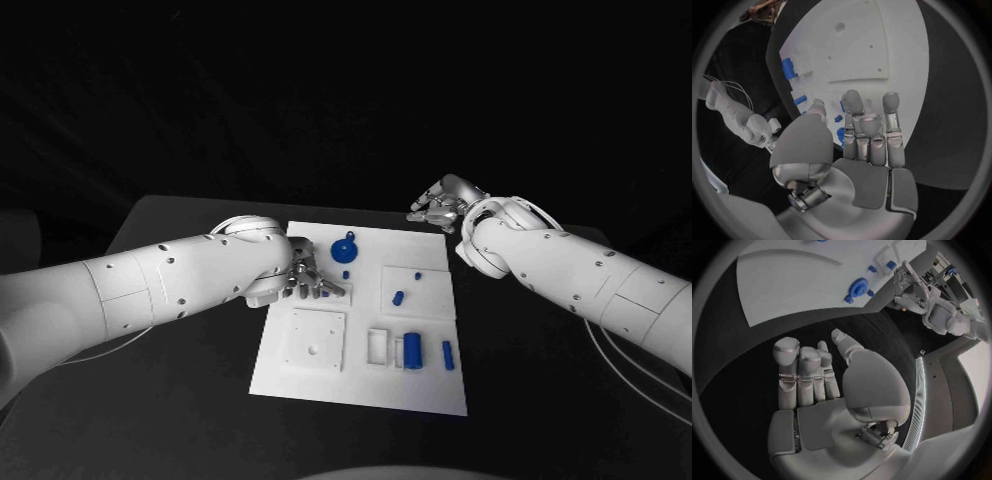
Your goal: Assemble the parts on the task board
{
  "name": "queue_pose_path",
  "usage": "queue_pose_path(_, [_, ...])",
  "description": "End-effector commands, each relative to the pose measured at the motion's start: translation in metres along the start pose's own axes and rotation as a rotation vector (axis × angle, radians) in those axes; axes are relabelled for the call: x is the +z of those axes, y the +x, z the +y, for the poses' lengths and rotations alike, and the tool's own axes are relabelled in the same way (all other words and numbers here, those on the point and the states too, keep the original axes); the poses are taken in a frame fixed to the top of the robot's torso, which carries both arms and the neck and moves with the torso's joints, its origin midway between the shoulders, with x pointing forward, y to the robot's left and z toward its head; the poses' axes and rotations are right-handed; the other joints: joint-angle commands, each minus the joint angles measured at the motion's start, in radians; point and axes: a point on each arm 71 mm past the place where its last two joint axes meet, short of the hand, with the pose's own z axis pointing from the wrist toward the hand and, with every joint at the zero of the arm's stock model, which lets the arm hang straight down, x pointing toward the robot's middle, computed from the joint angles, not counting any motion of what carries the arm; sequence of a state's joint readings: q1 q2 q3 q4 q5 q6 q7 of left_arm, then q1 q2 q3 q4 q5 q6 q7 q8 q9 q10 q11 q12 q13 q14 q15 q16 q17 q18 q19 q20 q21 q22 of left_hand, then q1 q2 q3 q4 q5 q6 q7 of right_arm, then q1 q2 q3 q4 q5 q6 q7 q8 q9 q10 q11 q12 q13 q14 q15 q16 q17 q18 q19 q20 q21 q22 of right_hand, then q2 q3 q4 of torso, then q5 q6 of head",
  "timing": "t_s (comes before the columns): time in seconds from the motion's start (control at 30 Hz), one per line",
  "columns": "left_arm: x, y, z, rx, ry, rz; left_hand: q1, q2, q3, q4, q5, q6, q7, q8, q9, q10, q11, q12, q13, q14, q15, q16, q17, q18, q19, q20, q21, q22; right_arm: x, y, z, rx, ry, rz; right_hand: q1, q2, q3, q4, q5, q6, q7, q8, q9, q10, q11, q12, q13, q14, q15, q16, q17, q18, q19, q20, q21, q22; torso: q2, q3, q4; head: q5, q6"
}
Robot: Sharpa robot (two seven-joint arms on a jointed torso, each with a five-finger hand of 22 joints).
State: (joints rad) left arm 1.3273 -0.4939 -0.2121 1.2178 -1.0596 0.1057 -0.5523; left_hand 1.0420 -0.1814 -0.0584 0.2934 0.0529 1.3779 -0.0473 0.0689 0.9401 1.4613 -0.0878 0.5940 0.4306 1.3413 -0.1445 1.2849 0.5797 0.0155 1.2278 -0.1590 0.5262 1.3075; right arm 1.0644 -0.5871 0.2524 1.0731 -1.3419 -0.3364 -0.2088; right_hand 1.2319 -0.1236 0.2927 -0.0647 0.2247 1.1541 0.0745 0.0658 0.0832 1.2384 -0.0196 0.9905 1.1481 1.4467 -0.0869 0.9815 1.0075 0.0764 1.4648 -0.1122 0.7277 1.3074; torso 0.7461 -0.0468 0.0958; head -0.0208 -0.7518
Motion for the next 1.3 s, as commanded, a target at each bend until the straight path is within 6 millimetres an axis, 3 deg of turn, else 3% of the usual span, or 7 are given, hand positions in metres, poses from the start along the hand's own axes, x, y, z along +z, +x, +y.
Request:
queue_pose_path(0.03, [-0.002,-0.003,-0.003,-0.016,0.019,-0.01,-0.002,0.006,-0.015,0.001,-0.004,0.001,-0.001,-0.002,-0.001,0.053,0.0,0.003,-0.002,-0.002,-0.002,-0.006,0.001,-0.015,0.005,-0.004,0.001,0.019,-0.001,0.001,0.001,-0.005,-0.01,-0.001,-0.007,-0.001,-0.006,0.0,0.003,-0.006,0.001,-0.003,-0.001,-0.005,0.0,-0.007,-0.002,-0.001,0.002,-0.005,-0.002,0.0,0.057,0.005,-0.005,0.083,0.0,0.0003,-0.0002,0.001,0.003])
queue_pose_path(0.3, [-0.011,-0.029,0.003,-0.059,0.025,-0.023,0.063,0.077,0.016,-0.032,0.003,-0.051,0.017,-0.006,-0.044,0.051,0.012,-0.04,-0.018,-0.025,0.01,-0.04,-0.039,-0.015,-0.01,0.007,-0.014,0.014,-0.001,0.0,-0.002,-0.006,-0.007,-0.002,-0.007,-0.001,-0.009,0.002,0.005,-0.007,0.001,-0.003,-0.001,-0.005,0.001,-0.008,-0.002,-0.001,0.002,-0.005,-0.002,0.0,0.057,0.006,-0.007,0.082,-0.001,0.0016,-0.0006,0.001,0.008])
queue_pose_path(0.47, [-0.017,-0.061,0.016,-0.099,0.005,-0.057,0.109,0.172,-0.037,-0.154,0.213,-0.138,0.041,-0.003,-0.21,0.048,0.023,-0.105,-0.015,-0.032,0.021,-0.059,-0.068,-0.012,-0.01,0.018,-0.048,0.012,-0.001,-0.001,-0.003,-0.001,-0.006,-0.009,-0.011,-0.005,-0.013,0.007,0.013,-0.032,0.01,-0.003,-0.005,-0.004,0.005,-0.007,-0.002,-0.001,0.005,-0.005,-0.003,0.001,0.057,0.008,-0.006,0.082,0.001,0.0033,-0.0023,0.004,0.022])
queue_pose_path(0.67, [-0.018,-0.093,0.028,-0.141,-0.028,-0.112,0.107,0.236,-0.101,-0.199,0.248,-0.266,0.088,0.021,-0.439,0.049,0.04,-0.112,0.014,-0.026,0.035,-0.052,-0.081,0.0,0.01,0.029,-0.07,0.017,-0.001,-0.002,-0.004,0.014,-0.008,-0.018,-0.02,-0.008,-0.036,0.023,0.039,-0.062,0.017,-0.003,-0.006,-0.003,0.01,-0.005,-0.002,-0.001,0.008,-0.005,-0.003,0.004,0.057,0.011,-0.007,0.081,0.005,0.0008,-0.007,0.005,0.034])
queue_pose_path(0.97, [-0.011,-0.116,0.035,-0.147,-0.072,-0.15,0.101,0.251,-0.119,-0.199,0.243,-0.27,0.083,0.073,-0.533,0.05,0.039,-0.108,0.024,-0.028,0.032,-0.043,-0.084,0.001,0.013,0.028,-0.075,0.019,-0.002,-0.003,-0.002,0.025,-0.015,-0.027,-0.015,-0.006,-0.05,0.032,0.043,-0.068,0.019,-0.003,-0.006,-0.003,0.011,-0.004,-0.003,-0.001,0.009,-0.006,-0.005,0.007,0.057,0.013,-0.009,0.08,0.017,0.0,-0.0192,0.013,0.047])
queue_pose_path(1.1, [-0.007,-0.123,0.035,-0.108,-0.09,-0.177,0.085,0.232,-0.12,-0.183,0.176,-0.285,0.088,0.073,-0.551,0.05,0.043,-0.108,0.026,-0.029,0.034,-0.042,-0.086,0.002,0.013,0.03,-0.075,0.019,-0.003,-0.005,-0.001,0.029,-0.018,-0.034,-0.015,-0.006,-0.051,0.033,0.044,-0.068,0.019,-0.003,-0.007,-0.004,0.011,-0.005,-0.004,-0.001,0.009,-0.005,-0.005,0.007,0.057,0.013,-0.008,0.081,0.026,-0.0005,-0.0217,0.017,0.048])
queue_pose_path(1.3, [0.0,-0.122,0.035,-0.088,-0.097,-0.168,0.078,0.207,-0.097,-0.16,0.164,-0.288,0.088,0.083,-0.57,0.05,0.044,-0.109,0.026,-0.031,0.034,-0.042,-0.088,0.002,0.012,0.031,-0.076,0.019,-0.002,-0.011,0.003,0.041,-0.025,-0.049,-0.015,-0.006,-0.052,0.035,0.045,-0.07,0.019,-0.003,-0.007,-0.004,0.011,-0.005,-0.004,-0.001,0.009,-0.006,-0.006,0.008,0.057,0.013,-0.009,0.08,0.038,-0.001,-0.0238,0.024,0.056])
